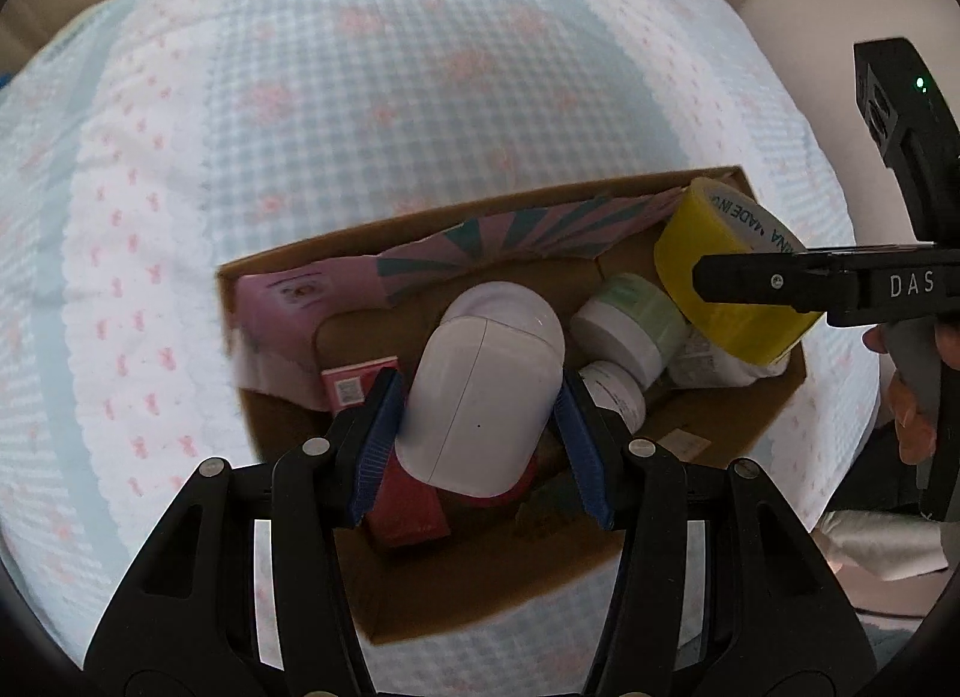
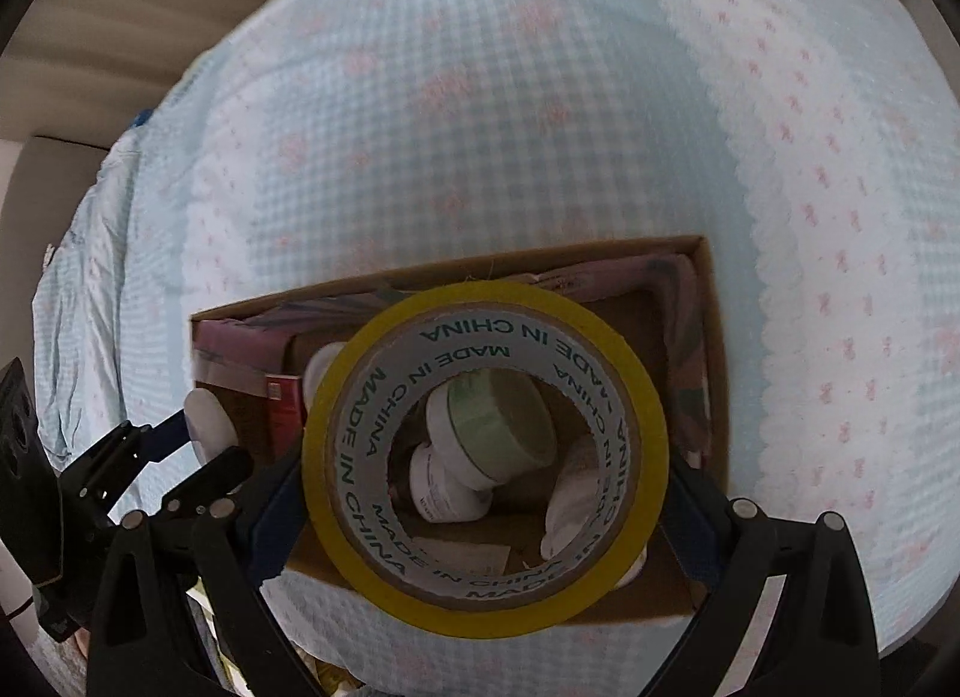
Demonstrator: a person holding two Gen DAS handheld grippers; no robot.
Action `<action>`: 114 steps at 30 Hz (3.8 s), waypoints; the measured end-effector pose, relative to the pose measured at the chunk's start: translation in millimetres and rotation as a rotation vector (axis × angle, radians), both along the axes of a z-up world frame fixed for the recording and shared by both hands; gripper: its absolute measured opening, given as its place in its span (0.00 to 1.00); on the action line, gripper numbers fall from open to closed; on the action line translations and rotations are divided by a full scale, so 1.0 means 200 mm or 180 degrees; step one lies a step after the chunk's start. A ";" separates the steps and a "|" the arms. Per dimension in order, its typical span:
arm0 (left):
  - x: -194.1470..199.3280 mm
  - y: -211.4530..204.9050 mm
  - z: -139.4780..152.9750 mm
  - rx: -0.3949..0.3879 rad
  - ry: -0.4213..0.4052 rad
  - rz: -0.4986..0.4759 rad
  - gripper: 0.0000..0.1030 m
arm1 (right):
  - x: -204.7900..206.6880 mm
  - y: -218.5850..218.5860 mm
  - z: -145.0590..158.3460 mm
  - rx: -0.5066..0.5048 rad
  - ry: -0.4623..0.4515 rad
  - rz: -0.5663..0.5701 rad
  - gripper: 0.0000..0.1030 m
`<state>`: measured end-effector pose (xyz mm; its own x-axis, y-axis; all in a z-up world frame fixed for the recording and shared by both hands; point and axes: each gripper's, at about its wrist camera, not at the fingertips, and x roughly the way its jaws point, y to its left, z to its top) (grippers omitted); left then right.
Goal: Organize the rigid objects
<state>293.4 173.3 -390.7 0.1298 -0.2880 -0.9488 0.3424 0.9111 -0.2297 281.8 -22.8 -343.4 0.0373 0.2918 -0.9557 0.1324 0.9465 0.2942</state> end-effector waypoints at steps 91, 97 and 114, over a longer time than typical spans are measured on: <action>-1.12 -0.41 1.93 0.0099 -0.2634 0.1168 1.00 | -1.14 -0.47 1.92 -0.1193 -0.2820 -0.0198 0.99; -1.12 -0.42 1.93 0.0109 -0.2649 0.1144 1.00 | -1.13 -0.46 1.91 -0.1188 -0.2810 -0.0219 0.99; -1.11 -0.41 1.94 0.0098 -0.2671 0.1128 1.00 | -1.13 -0.45 1.92 -0.1203 -0.2789 -0.0251 0.99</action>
